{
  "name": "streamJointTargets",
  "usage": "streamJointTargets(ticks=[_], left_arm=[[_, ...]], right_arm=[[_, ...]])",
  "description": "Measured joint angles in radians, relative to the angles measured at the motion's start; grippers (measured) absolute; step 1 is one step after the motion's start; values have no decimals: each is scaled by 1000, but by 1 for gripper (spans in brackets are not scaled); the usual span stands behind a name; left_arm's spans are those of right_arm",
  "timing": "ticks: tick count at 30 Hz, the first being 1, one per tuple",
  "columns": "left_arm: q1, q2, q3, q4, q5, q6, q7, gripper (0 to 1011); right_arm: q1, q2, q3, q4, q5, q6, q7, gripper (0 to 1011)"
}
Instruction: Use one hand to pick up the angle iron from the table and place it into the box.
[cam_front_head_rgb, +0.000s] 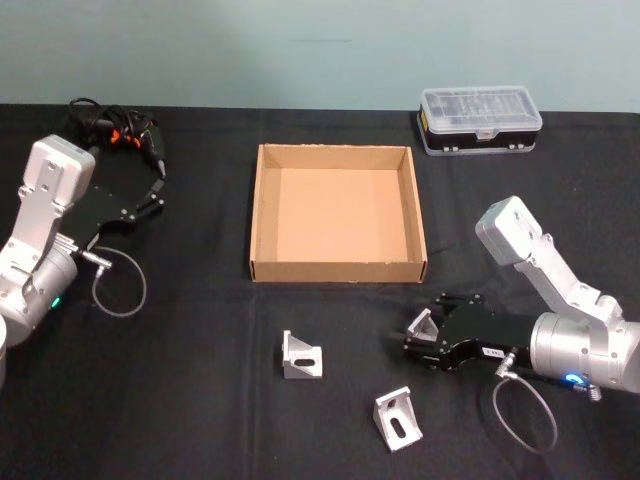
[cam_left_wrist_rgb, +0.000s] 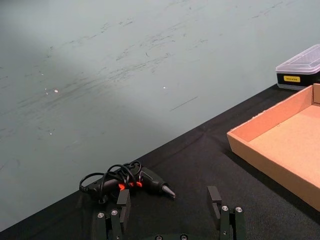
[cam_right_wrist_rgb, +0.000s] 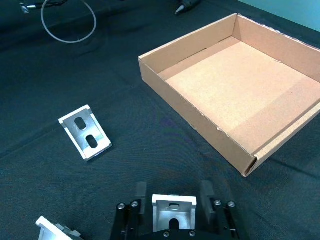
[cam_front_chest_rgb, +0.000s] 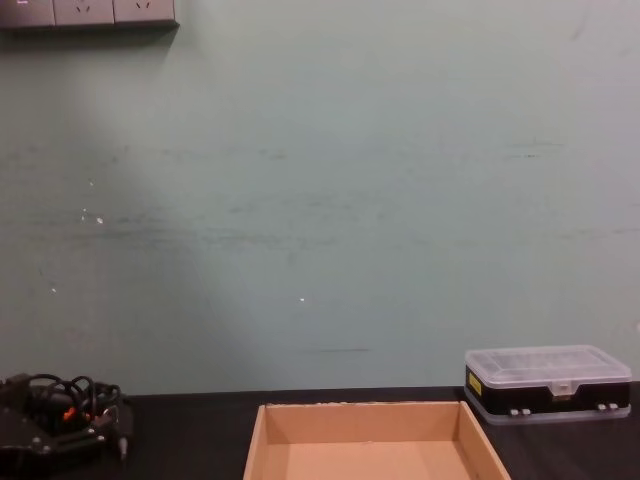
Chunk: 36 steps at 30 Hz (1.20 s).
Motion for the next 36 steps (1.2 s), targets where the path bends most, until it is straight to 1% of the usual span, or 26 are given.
streamJointTargets(ticks=[1, 3, 4, 8, 19, 23, 25, 30, 32, 34, 36], left_arm=[[0, 0, 0, 0, 0, 0, 0, 1000], [0, 0, 0, 0, 0, 0, 0, 1000], [0, 0, 0, 0, 0, 0, 0, 1000], [0, 0, 0, 0, 0, 0, 0, 1000], [0, 0, 0, 0, 0, 0, 0, 1000], [0, 0, 0, 0, 0, 0, 0, 1000], [0, 0, 0, 0, 0, 0, 0, 1000], [0, 0, 0, 0, 0, 0, 0, 1000], [0, 0, 0, 0, 0, 0, 0, 1000], [0, 0, 0, 0, 0, 0, 0, 1000], [0, 0, 0, 0, 0, 0, 0, 1000]], right_arm=[[0, 0, 0, 0, 0, 0, 0, 661], [0, 0, 0, 0, 0, 0, 0, 624], [0, 0, 0, 0, 0, 0, 0, 565], [0, 1, 0, 0, 1, 0, 0, 461], [-2, 1, 2, -1, 1, -4, 1, 457], [-12, -1, 32, -19, 20, -33, 1, 457], [-14, -1, 44, -30, 30, -37, 1, 456], [-11, -5, 83, -67, 73, -40, -2, 457], [-1, -10, 99, -81, 94, -38, -6, 457], [12, -16, 107, -85, 108, -37, -10, 457], [38, -31, 111, -83, 124, -31, -14, 457]])
